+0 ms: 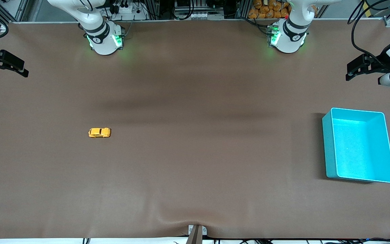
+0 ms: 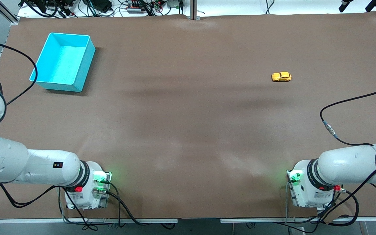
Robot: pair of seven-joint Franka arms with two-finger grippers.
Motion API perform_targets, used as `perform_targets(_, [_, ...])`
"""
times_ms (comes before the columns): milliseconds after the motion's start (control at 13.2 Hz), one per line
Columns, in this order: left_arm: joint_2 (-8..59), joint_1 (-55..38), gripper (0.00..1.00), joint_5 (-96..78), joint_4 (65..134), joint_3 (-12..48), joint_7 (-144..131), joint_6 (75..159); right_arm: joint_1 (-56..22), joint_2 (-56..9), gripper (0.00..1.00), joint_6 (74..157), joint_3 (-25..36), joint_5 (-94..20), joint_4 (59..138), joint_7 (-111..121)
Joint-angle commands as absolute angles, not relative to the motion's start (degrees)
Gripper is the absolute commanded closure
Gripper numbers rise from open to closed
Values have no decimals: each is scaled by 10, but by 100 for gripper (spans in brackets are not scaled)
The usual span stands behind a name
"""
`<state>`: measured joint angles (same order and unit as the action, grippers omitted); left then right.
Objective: Wind and store yellow beetle car
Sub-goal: 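Lower the right gripper over the yellow beetle car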
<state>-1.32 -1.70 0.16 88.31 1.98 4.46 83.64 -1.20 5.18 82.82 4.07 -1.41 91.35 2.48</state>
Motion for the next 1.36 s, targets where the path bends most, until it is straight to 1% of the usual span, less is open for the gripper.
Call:
perform_targets(0, [-21, -12, 0, -7, 881, 18, 42, 837, -10, 64, 0, 824, 35, -10, 920, 17])
perform_targets(303, [-20, -13, 0, -6, 881, 20, 42, 837, -12, 59, 0, 824, 29, -11, 934, 23])
perform_targets(455, [-20, -15, 0, -4, 881, 20, 41, 837, -10, 57, 0, 834, -2, -14, 981, 23])
perform_targets(531, [-20, -15, 0, -4, 881, 20, 41, 837, -11, 52, 0, 856, -24, -14, 1004, 24])
perform_targets(606, [-20, -14, 0, -4, 881, 20, 41, 837, -10, 46, 0, 894, -40, -13, 1038, 25])
perform_targets(758, [-20, -15, 0, -3, 881, 20, 42, 837, -11, 45, 0, 998, -55, 3, 1127, 63])
perform_targets(910, [-20, -17, 0, -1, 881, 21, 41, 837, -9, 40, 0, 1115, -59, 59, 1209, 178])
perform_targets(985, [-21, -18, 0, -2, 881, 23, 41, 836, -8, 33, 0, 1162, -58, 66, 1238, 232])
perform_targets(1137, [-20, -17, 0, -2, 881, 28, 41, 836, 2, 5, 0, 1239, -58, 78, 1273, 359])
perform_targets(1289, [-20, -17, 0, -4, 881, 28, 42, 836, 14, -40, 0, 1307, -58, 83, 1289, 486])
